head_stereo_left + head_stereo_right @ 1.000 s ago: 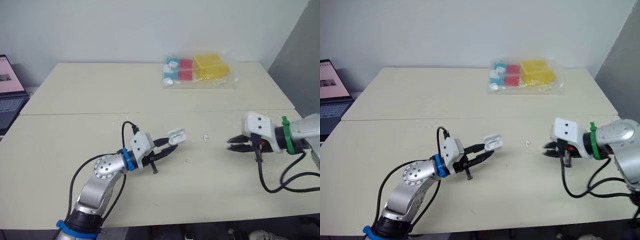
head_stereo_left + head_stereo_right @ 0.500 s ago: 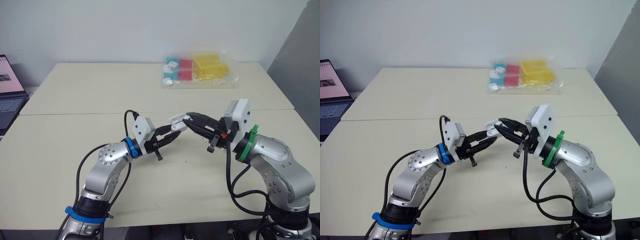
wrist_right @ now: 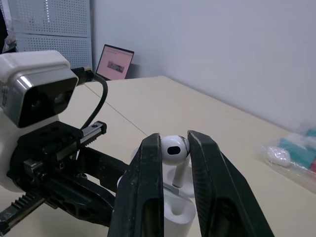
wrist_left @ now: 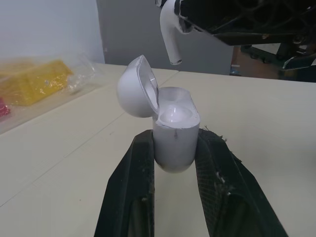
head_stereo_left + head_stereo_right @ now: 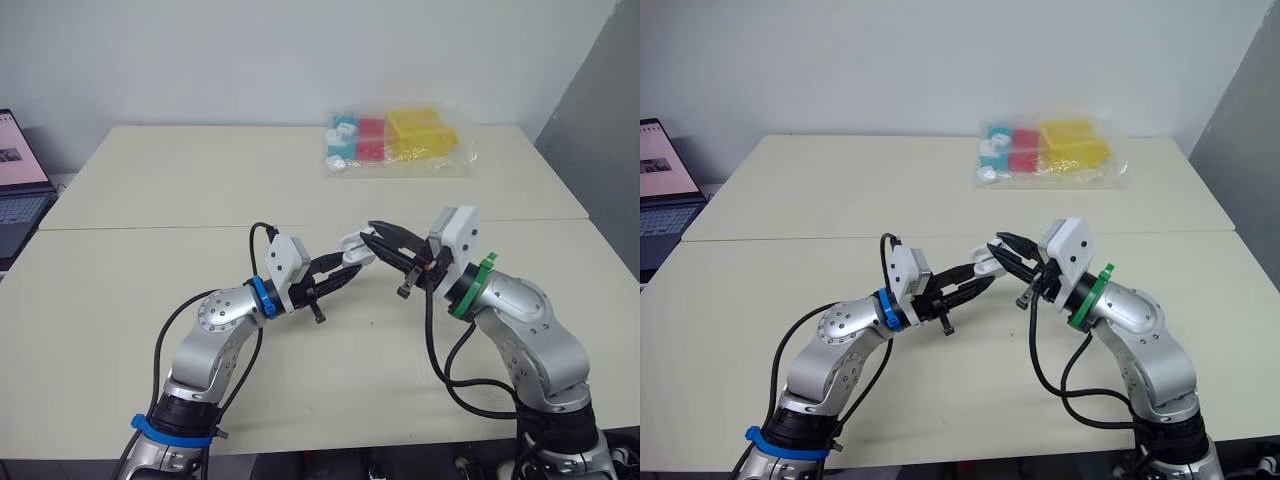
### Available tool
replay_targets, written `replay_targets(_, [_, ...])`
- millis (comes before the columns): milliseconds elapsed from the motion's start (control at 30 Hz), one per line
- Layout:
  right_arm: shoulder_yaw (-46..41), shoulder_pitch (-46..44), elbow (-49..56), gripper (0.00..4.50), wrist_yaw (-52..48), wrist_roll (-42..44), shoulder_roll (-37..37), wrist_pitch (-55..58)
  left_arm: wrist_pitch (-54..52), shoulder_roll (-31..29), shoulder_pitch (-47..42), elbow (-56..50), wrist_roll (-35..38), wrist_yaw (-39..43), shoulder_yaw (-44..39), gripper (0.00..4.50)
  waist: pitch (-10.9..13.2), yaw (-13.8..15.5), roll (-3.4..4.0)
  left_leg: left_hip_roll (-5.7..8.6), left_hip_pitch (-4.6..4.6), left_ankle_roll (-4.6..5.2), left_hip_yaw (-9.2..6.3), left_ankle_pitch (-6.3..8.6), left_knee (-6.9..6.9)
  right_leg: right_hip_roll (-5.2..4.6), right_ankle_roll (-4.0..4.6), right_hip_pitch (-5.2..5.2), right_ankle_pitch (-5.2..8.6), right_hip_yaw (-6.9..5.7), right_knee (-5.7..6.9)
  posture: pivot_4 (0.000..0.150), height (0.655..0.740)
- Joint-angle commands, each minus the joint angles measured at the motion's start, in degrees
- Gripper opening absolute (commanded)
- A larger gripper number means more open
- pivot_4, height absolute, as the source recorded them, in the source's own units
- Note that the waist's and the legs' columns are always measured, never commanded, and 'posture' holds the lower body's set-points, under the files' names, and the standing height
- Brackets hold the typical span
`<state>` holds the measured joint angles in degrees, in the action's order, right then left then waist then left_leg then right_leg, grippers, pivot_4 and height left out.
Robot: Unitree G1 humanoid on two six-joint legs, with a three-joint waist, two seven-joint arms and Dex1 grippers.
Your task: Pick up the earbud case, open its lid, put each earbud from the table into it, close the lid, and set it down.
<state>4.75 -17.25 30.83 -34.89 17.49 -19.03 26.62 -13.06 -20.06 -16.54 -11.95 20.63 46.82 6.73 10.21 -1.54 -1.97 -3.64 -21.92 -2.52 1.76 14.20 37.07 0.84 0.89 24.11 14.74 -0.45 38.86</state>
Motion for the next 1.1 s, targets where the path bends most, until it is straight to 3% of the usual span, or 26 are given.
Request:
replay_targets(33, [0.56,0.69,-0.44,0.39,0.09,-0.36,-0.07,-3.41,0.59,0.04,-0.3,-3.06,1.49,-0.05,-0.85,0.78,0.0,-0.03,0.0,0.0,0.0,0.0,0.0,0.0,0.0,0.0,0.0,0.0,0.0,0.01,0.0,0.15,0.74])
replay_targets(467, [2.21,2.31,-4.38,0.39,-0.58,-2.12,-1.71,-9.21,0.56,-0.35,-0.65,-2.97,1.64,0.09,-0.85,0.78,0.0,-0.03,0.0,0.0,0.0,0.0,0.01,0.0,-0.01,0.0,0.0,0.01,0.0,0.01,-0.02,0.15,0.74])
replay_targets(633, [2.31,3.01,-2.6,0.39,-1.37,0.99,-2.1,-7.04,0.6,-0.36,-0.49,-3.16,1.63,0.05,-0.81,0.78,0.0,-0.03,0.0,0.0,0.0,0.0,0.01,0.0,-0.01,0.0,0.0,0.01,0.0,0.01,-0.01,0.15,0.74])
replay_targets(900, [1.64,2.29,-0.34,3.22,-0.7,2.6,-3.87,-2.37,0.94,-0.21,-0.18,-3.26,1.31,0.0,-0.24,0.78,0.0,-0.03,0.0,-0.01,0.0,0.0,0.01,0.0,-0.02,0.0,0.0,0.02,0.0,0.01,-0.02,0.15,0.74])
replay_targets(1100, [-3.39,3.1,6.09,3.27,-0.85,9.2,-7.13,4.14,1.66,-0.25,-0.04,-2.12,0.15,-0.73,-0.38,0.78,0.0,0.03,0.0,0.0,-0.02,0.0,0.01,0.0,-0.02,0.0,0.0,0.02,0.0,0.0,-0.04,0.15,0.74])
